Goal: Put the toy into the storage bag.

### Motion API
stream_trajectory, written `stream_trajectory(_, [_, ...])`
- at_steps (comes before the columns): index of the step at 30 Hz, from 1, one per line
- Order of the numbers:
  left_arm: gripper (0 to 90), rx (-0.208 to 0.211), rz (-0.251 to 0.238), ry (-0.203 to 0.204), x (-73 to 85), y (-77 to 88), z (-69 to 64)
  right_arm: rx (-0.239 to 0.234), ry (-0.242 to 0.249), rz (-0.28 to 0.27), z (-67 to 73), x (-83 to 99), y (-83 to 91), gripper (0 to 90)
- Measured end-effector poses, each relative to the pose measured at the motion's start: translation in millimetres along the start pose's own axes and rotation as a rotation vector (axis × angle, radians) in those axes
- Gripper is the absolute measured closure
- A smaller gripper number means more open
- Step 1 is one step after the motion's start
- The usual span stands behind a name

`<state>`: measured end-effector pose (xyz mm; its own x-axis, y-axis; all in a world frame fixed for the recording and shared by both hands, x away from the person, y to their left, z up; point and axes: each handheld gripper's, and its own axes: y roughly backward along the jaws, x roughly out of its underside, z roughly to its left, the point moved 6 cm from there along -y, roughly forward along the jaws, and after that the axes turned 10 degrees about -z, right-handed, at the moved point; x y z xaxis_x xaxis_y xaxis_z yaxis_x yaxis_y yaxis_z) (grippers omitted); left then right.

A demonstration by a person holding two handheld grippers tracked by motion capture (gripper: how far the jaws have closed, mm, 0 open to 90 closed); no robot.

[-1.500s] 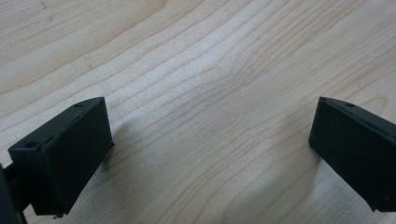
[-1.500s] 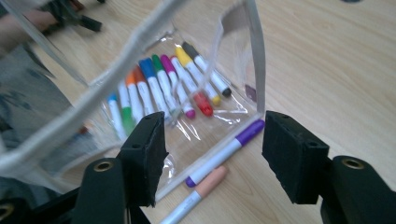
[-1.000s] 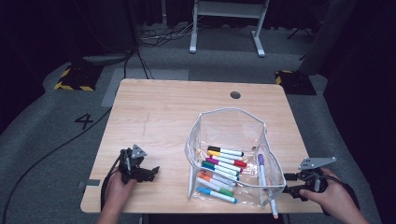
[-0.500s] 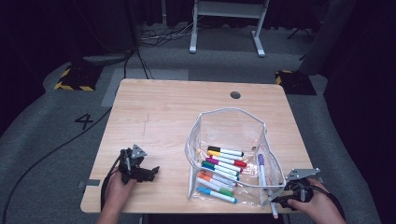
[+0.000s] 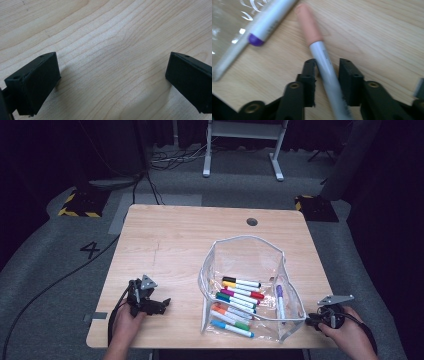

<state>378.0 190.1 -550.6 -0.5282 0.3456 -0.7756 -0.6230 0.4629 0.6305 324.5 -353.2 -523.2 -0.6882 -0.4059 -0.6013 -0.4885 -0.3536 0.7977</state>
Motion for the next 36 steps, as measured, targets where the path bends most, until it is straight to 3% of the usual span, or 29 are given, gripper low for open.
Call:
stream_trajectory(2, [0.0,0.0,0.0,-0.003,0.0,0.1,0.2,0.015,-0.011,0.005,-5.6,-0.8,0.1,76.9])
stream_trajectory(7, [0.0,0.0,0.0,0.0,0.0,0.0,0.0,-0.003,-0.025,0.02,-9.6,-2.0,0.3,77.1])
stream_trajectory(11, [0.0,0.0,0.0,0.0,0.0,0.0,0.0,-0.027,-0.036,-0.014,-9.0,-9.9,8.4,77.2])
stream_trajectory(24, [0.0,-0.001,0.0,-0.003,-0.1,0.1,0.2,-0.116,-0.024,-0.155,-6.0,-72.0,67.4,77.2])
stream_trajectory(36, [0.0,-0.001,0.0,0.0,0.0,0.0,0.0,-0.174,0.06,-0.223,8.9,-125.5,112.4,77.2])
